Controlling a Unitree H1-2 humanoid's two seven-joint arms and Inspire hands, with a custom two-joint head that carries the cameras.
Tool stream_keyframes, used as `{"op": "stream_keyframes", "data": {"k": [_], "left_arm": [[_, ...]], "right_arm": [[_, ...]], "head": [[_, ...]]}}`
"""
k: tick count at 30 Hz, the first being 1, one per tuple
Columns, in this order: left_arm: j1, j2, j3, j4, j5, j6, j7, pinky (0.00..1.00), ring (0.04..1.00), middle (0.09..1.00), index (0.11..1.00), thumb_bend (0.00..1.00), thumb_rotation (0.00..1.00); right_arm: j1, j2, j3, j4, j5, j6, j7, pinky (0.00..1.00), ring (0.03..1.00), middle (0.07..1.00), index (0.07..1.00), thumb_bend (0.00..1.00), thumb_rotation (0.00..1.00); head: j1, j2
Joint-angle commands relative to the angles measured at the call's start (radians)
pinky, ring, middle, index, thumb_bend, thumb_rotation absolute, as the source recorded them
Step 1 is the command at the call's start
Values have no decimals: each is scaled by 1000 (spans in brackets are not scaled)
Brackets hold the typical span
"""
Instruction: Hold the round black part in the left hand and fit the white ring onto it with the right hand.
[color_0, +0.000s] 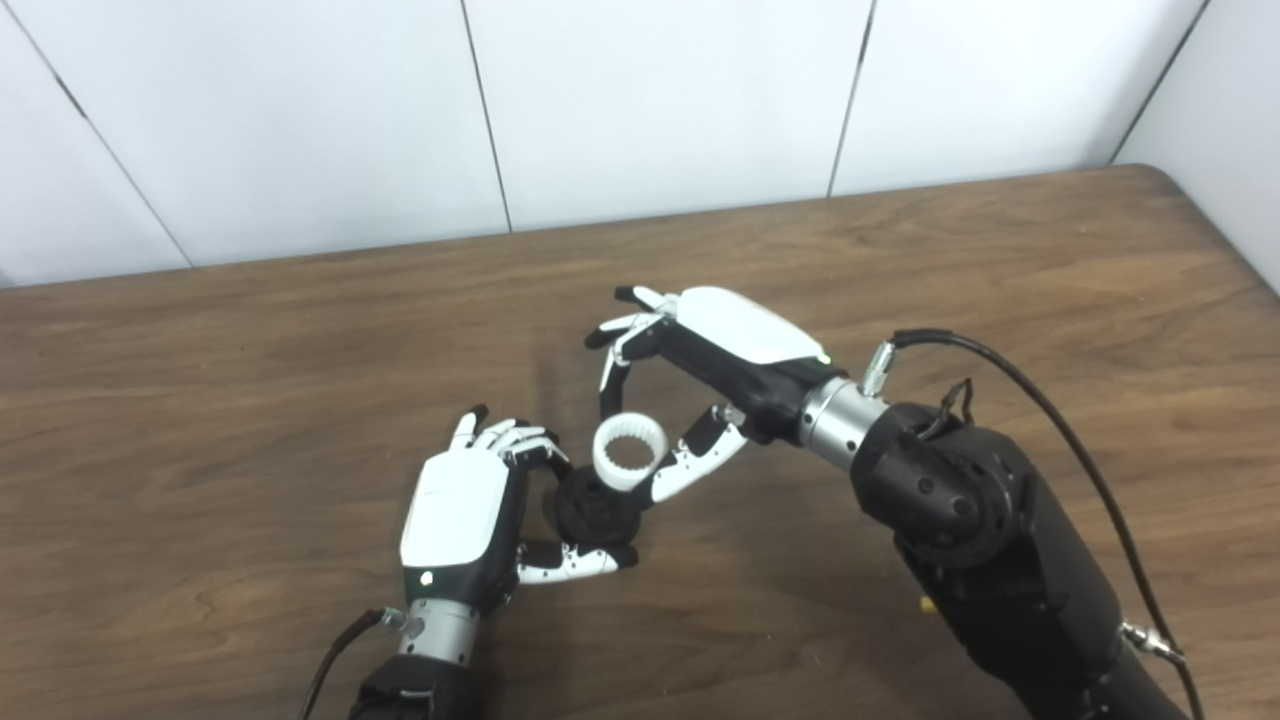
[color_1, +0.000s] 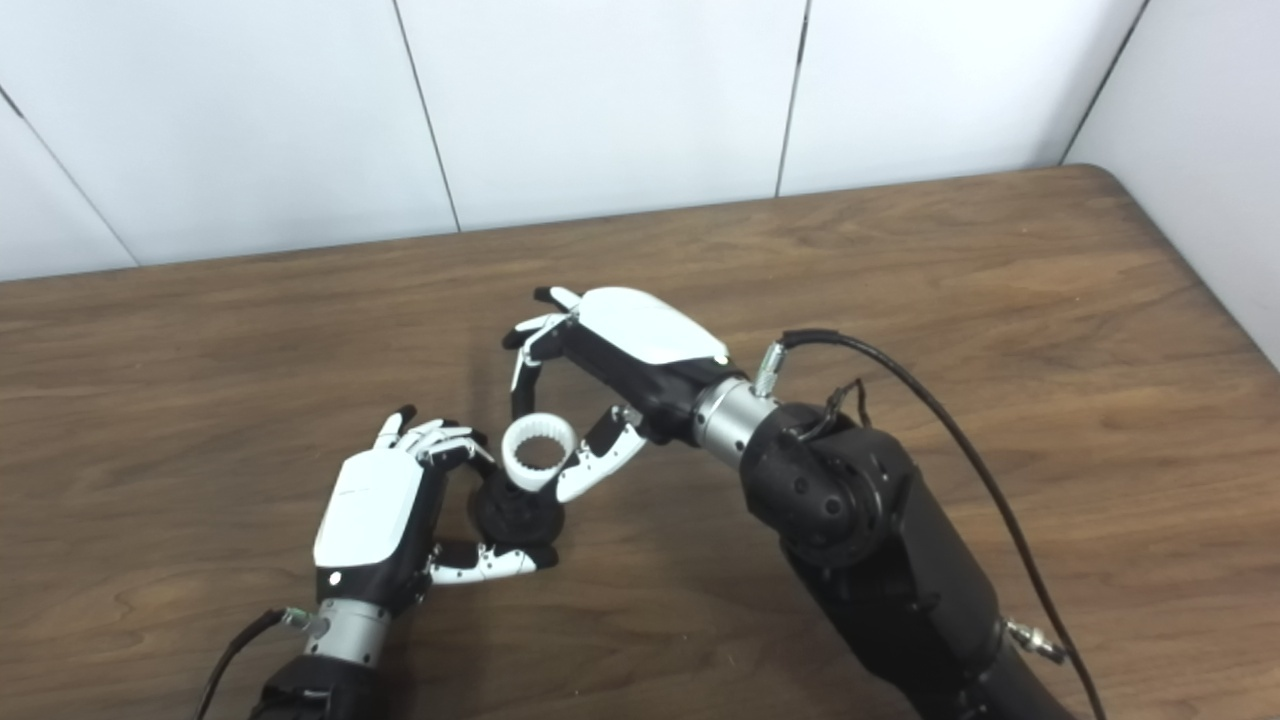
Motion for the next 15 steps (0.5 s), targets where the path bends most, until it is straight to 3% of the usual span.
{"op": "stream_keyframes", "data": {"k": [1,15], "left_arm": [[-5,-6,-21,27,17,8,-41,965,832,743,483,525,52],[-15,-8,-42,29,30,30,-47,978,837,748,484,525,53]], "right_arm": [[-27,11,4,-6,-12,-24,-13,1000,1000,861,486,516,140],[-9,27,28,70,-43,-87,-55,1000,1000,864,486,516,135]], "head": [[0,1],[6,3]]}}
